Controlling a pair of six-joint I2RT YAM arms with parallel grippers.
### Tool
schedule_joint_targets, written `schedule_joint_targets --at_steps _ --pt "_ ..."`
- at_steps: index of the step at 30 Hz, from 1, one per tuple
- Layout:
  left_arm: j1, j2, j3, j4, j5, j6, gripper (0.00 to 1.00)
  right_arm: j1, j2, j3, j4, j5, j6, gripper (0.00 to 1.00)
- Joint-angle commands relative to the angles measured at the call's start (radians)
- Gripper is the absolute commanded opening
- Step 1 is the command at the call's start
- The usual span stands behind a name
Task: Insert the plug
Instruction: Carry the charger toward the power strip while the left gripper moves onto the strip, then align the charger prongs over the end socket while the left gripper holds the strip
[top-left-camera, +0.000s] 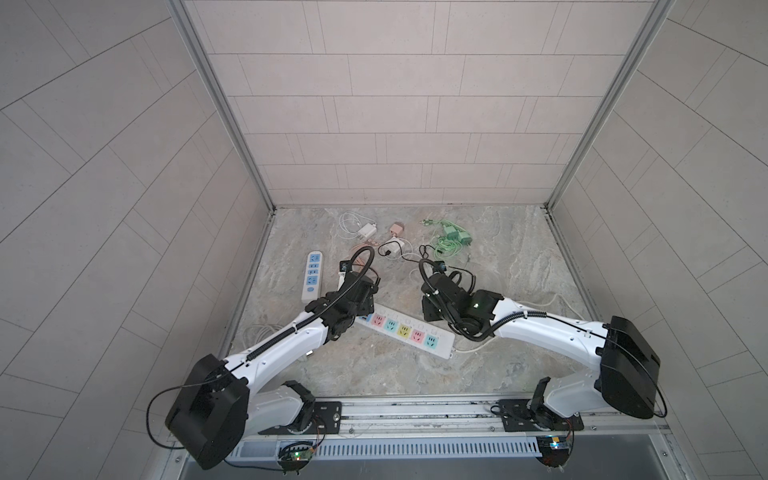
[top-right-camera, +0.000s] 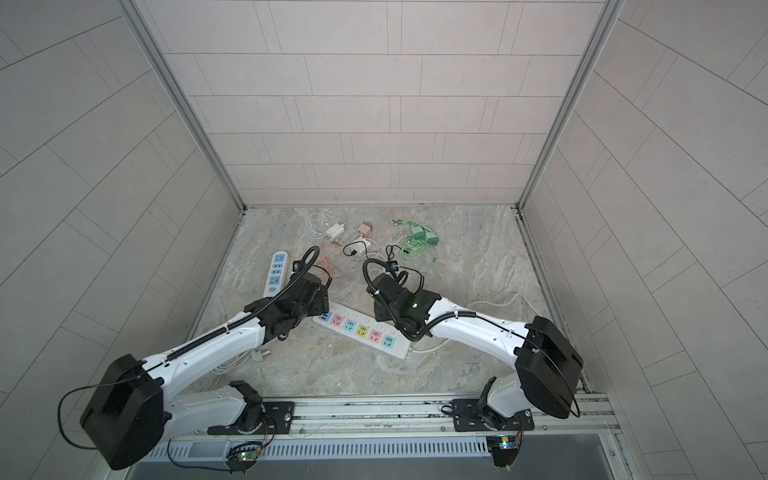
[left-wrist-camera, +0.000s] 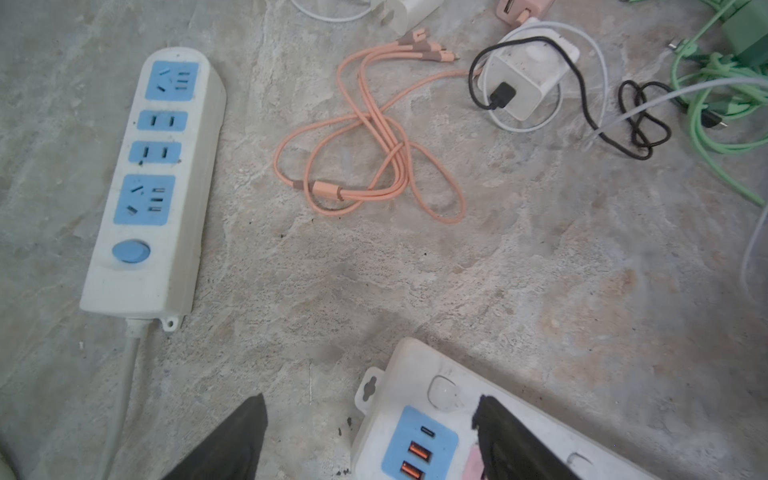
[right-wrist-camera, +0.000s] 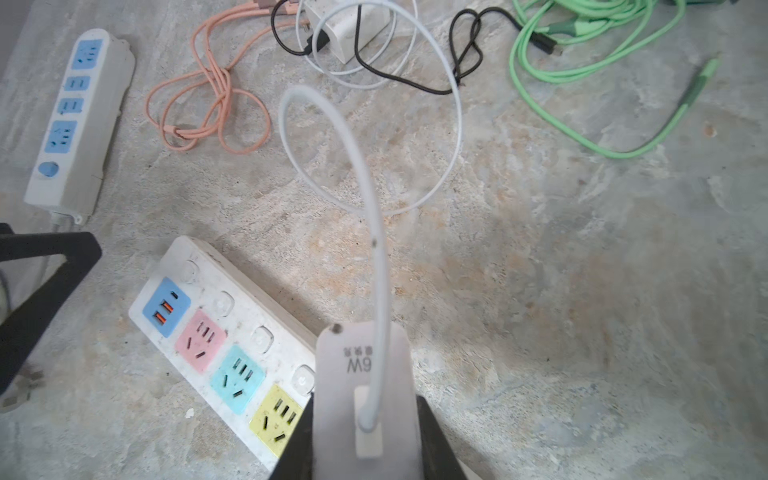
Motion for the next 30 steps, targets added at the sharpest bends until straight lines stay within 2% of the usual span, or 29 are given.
schedule_joint_targets --at_steps 1,8,12,18,23,30 --pt "0.011 -0.012 -0.024 0.002 0.049 -0.032 0.85 0.057 -0.031 -0.018 -0.02 0.206 0.116 0.04" --pt "0.013 0.006 -0.032 0.006 0.103 -0.045 0.85 0.212 0.003 -0.014 -0.089 0.386 0.282 0.01" --pt "0.013 -0.013 -0.032 -0.021 0.109 -0.071 0.85 0.274 0.024 -0.007 -0.132 0.441 0.365 0.01" --pt "0.013 -0.034 0.031 -0.153 0.118 -0.08 0.85 0.312 0.049 0.001 -0.19 0.459 0.459 0.0" --pt "0.014 -0.059 -0.001 -0.128 0.153 -0.095 0.85 0.337 0.046 -0.024 -0.208 0.486 0.53 0.0" --pt "0.015 -0.114 -0.016 -0.151 0.114 -0.099 0.85 0.378 0.074 -0.04 -0.235 0.519 0.623 0.0"
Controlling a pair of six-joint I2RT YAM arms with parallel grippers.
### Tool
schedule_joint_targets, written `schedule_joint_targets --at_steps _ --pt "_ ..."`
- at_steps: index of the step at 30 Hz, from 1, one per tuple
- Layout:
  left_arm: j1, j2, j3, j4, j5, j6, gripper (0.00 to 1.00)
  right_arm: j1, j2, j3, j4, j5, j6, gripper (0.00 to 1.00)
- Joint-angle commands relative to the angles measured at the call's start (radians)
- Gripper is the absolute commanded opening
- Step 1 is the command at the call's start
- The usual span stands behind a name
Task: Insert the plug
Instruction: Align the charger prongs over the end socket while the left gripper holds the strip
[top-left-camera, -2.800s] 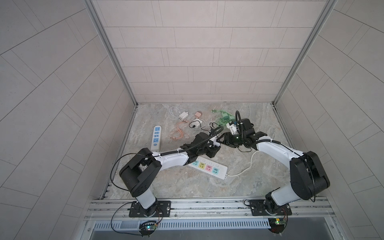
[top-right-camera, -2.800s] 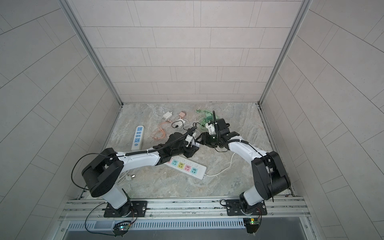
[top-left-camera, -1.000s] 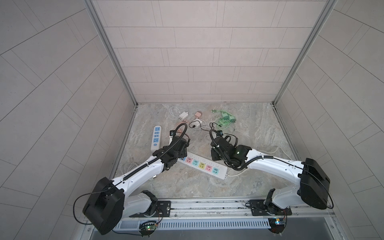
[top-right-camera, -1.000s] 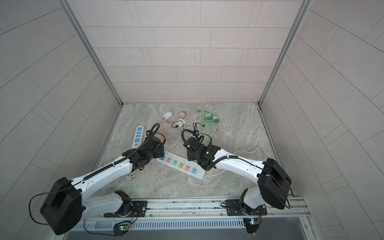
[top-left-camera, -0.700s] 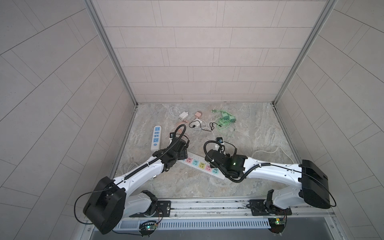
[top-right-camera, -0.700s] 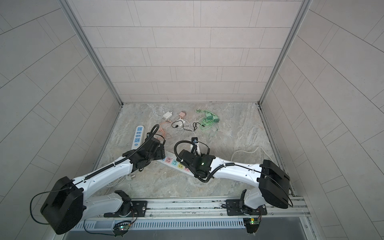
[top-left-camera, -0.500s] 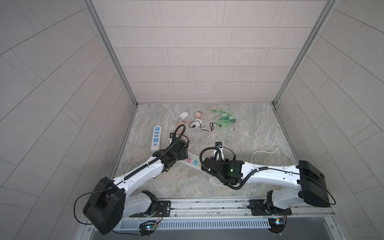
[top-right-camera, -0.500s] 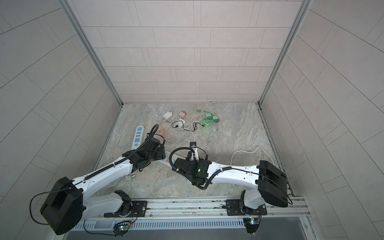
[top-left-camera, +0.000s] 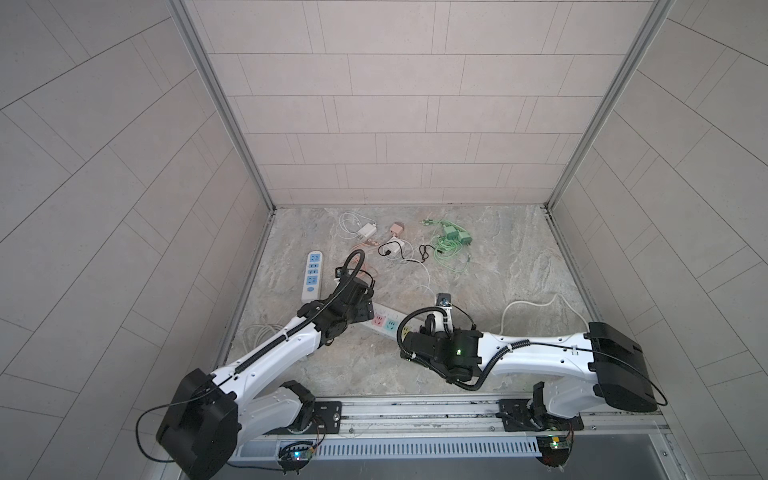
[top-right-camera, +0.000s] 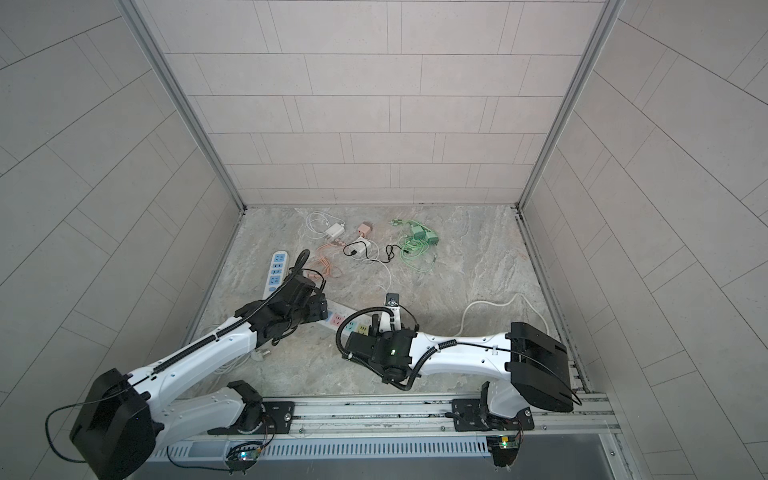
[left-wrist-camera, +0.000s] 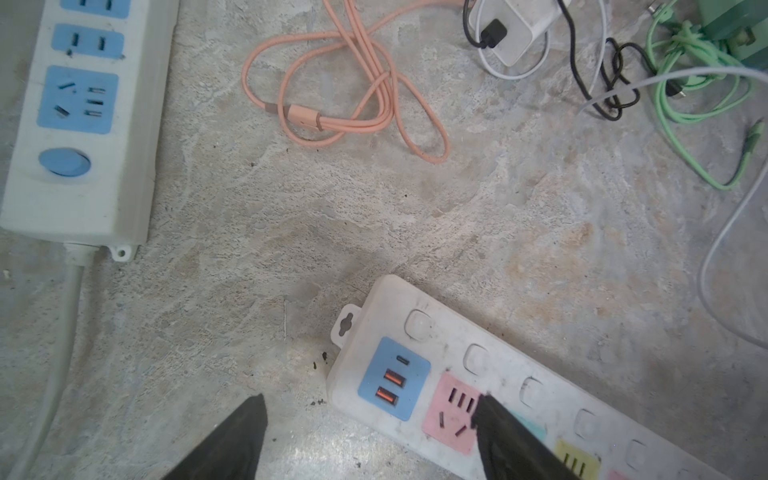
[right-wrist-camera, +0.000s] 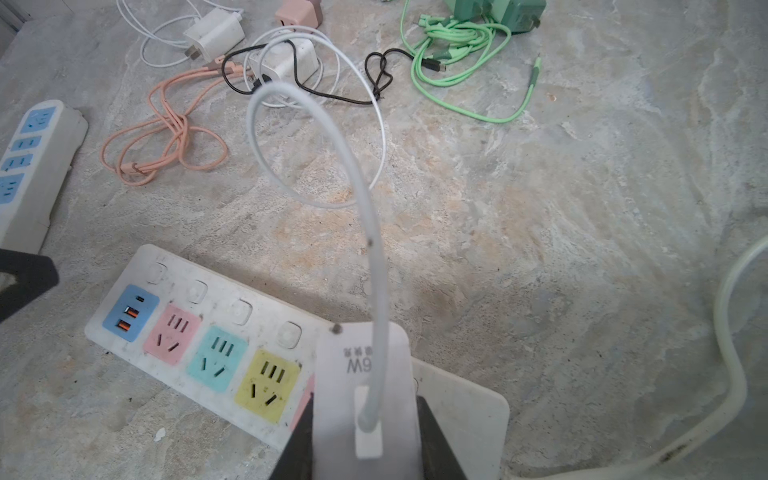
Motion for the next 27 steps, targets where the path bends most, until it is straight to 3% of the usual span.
schedule_joint_targets --at_steps 1,7,27 --pt "0.005 -0.041 -0.013 -0.041 -0.029 -0.01 0.85 0.028 0.033 0.004 -0.067 0.073 0.105 0.0" --pt "0.005 -0.093 -0.04 -0.033 -0.034 -0.011 0.85 0.03 0.098 0.041 -0.131 0.08 0.168 0.0" --pt "0.006 -0.124 -0.061 -0.021 -0.007 -0.025 0.85 0.032 0.206 0.073 -0.101 0.084 0.22 0.0"
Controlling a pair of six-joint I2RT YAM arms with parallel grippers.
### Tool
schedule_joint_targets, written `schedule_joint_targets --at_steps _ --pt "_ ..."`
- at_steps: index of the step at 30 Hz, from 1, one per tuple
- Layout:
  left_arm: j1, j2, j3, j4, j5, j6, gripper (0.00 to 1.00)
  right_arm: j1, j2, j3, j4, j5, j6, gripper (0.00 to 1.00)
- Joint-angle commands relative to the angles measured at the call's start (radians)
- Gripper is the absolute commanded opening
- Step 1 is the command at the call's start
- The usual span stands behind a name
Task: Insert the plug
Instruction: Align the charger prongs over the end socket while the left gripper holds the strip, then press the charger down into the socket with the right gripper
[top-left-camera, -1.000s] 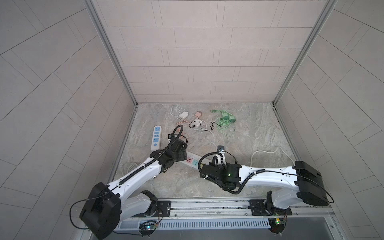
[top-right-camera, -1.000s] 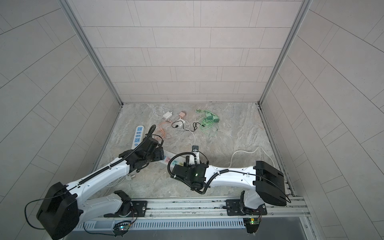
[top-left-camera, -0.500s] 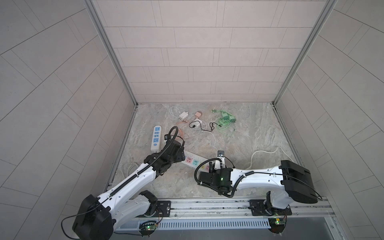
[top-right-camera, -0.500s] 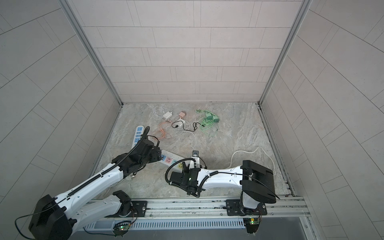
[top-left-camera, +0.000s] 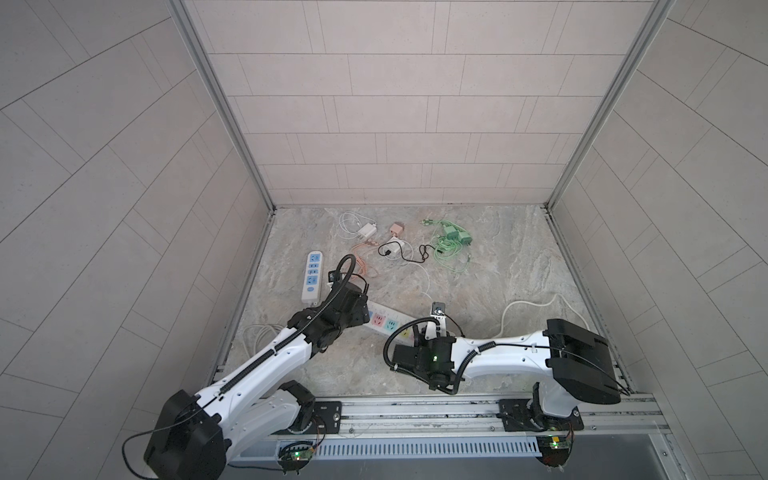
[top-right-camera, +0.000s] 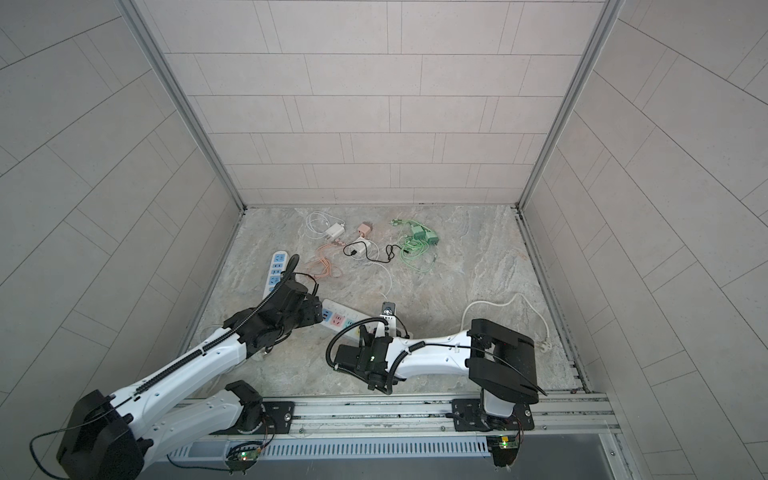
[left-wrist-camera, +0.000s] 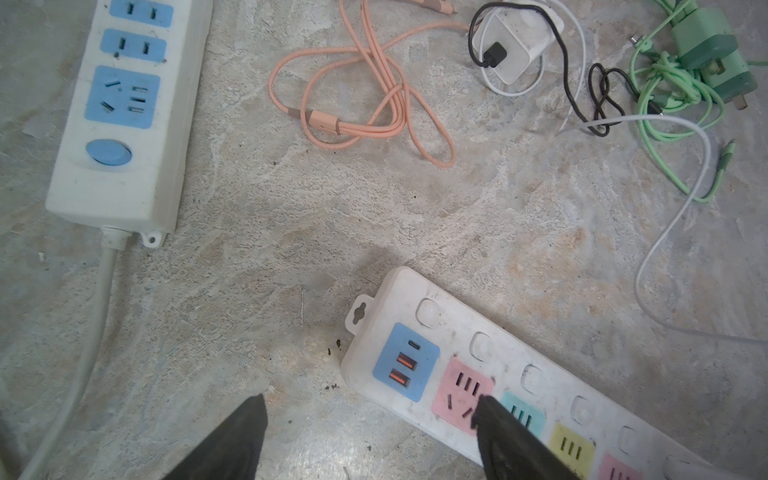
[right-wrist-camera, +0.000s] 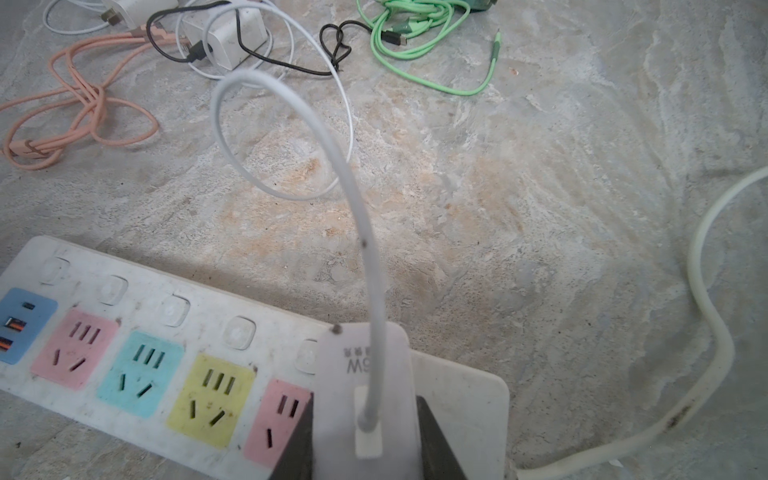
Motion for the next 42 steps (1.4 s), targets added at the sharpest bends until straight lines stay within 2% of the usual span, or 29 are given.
schedule_joint_targets --at_steps 1,13,24,31,37,42 --pt "0.006 -0.024 -0.012 -0.007 0.002 -0.007 0.85 0.007 0.016 0.014 -0.022 0.026 0.052 0.0" --pt "0.006 0.002 -0.04 0.038 -0.002 -0.019 0.85 0.026 -0.009 -0.011 -0.093 0.064 0.141 0.0" --pt "0.006 0.224 -0.037 0.197 0.114 -0.005 0.85 0.009 -0.123 -0.163 -0.095 0.074 0.176 0.0" --pt "0.006 0.268 -0.044 0.264 0.125 -0.001 0.85 -0.023 -0.232 -0.243 -0.043 0.054 0.095 0.0" --pt "-0.001 0.296 -0.107 0.357 0.189 -0.011 0.84 -0.055 -0.284 -0.294 0.04 0.005 0.03 0.0" --pt "-0.039 0.36 -0.15 0.456 0.255 -0.023 0.77 -0.115 -0.367 -0.377 0.126 -0.065 -0.038 0.0"
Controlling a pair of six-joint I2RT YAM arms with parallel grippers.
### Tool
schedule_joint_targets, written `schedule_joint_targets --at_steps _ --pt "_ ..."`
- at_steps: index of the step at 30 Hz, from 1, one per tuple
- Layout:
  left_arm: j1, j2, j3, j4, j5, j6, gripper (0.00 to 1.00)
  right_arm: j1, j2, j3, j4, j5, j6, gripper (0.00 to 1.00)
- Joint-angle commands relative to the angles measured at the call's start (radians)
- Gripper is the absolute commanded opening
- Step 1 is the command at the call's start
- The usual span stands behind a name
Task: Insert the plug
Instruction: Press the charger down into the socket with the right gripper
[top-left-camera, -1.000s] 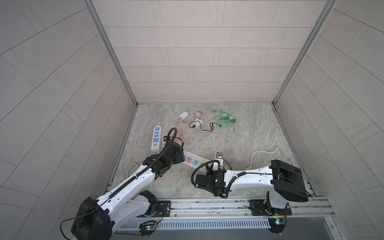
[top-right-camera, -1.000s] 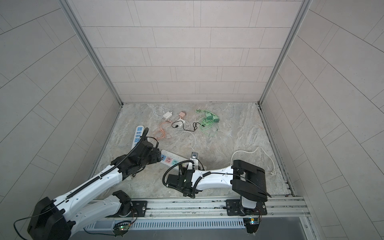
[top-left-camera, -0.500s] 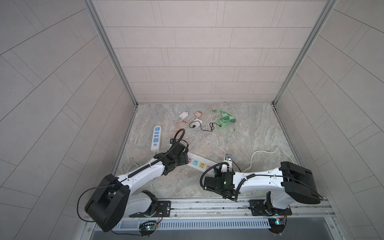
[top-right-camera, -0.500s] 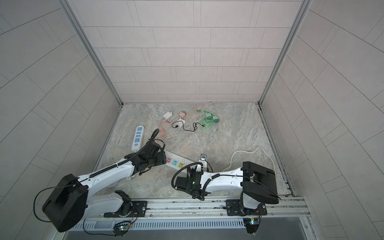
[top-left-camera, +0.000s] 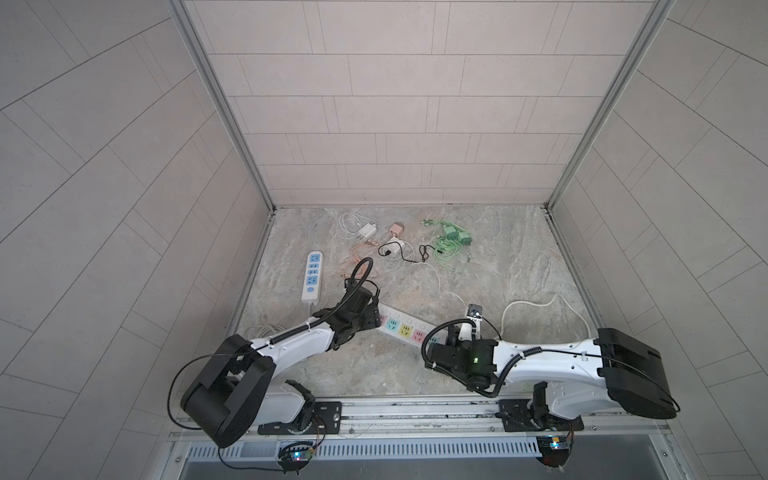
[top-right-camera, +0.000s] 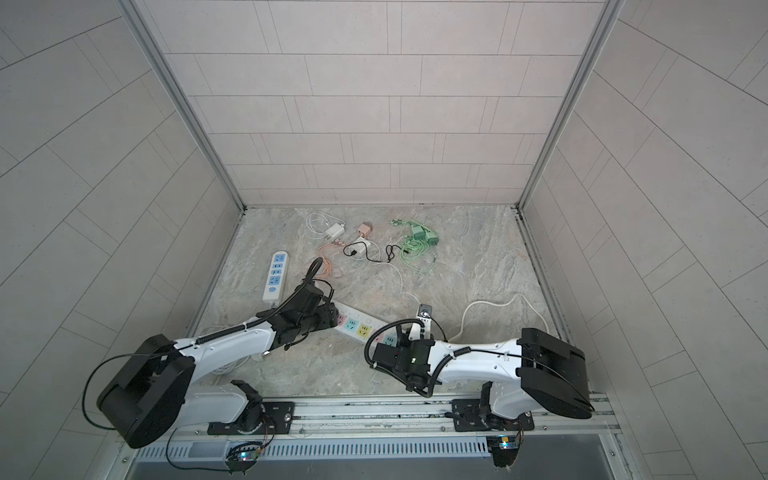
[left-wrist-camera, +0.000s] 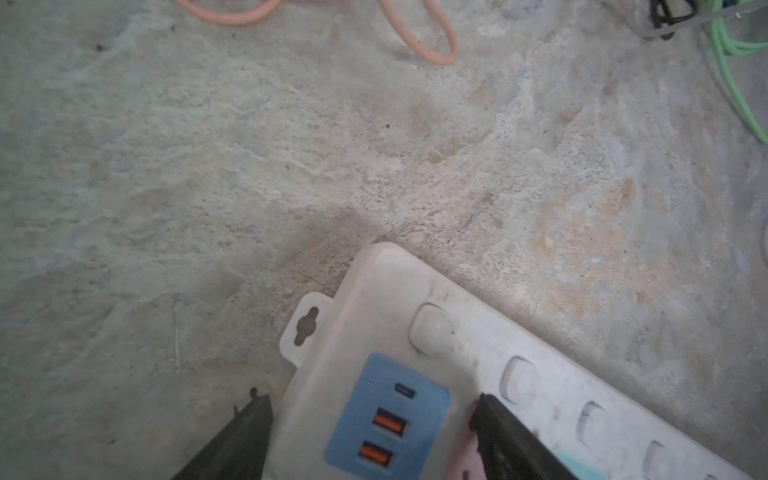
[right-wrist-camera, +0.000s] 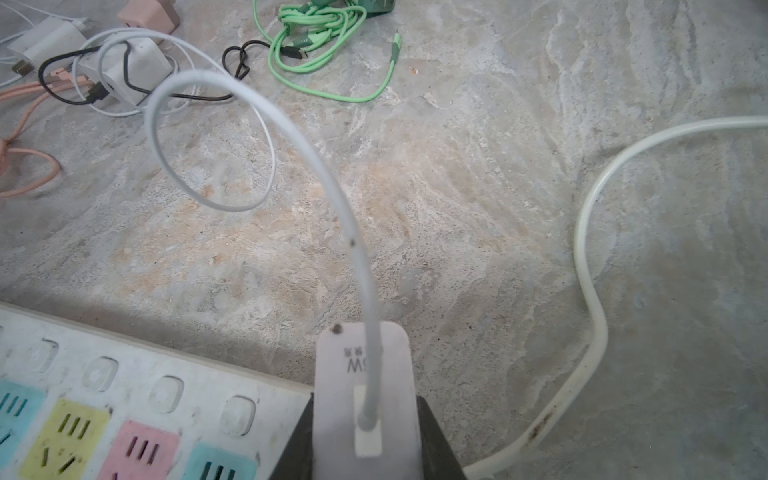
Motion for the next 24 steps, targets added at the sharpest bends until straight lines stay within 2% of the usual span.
schedule_joint_targets --at_steps 1,8,13,19,24 --pt "-0.048 0.047 -0.046 0.066 0.094 -0.018 0.76 -0.037 -0.053 -0.04 0.06 -0.067 -0.048 0.0" --pt "-0.215 -0.025 -0.086 0.071 0.045 -0.106 0.74 -0.108 -0.162 -0.126 0.066 -0.079 -0.124 0.0" --pt "-0.314 -0.094 -0.125 0.062 0.006 -0.168 0.72 -0.11 -0.258 -0.135 0.046 -0.029 -0.193 0.01" --pt "-0.362 -0.162 -0.155 0.052 -0.021 -0.19 0.71 -0.11 -0.306 -0.063 -0.081 0.019 -0.231 0.02" --pt "-0.396 -0.174 -0.157 0.053 -0.042 -0.206 0.71 -0.105 -0.287 -0.006 -0.117 -0.055 -0.233 0.01"
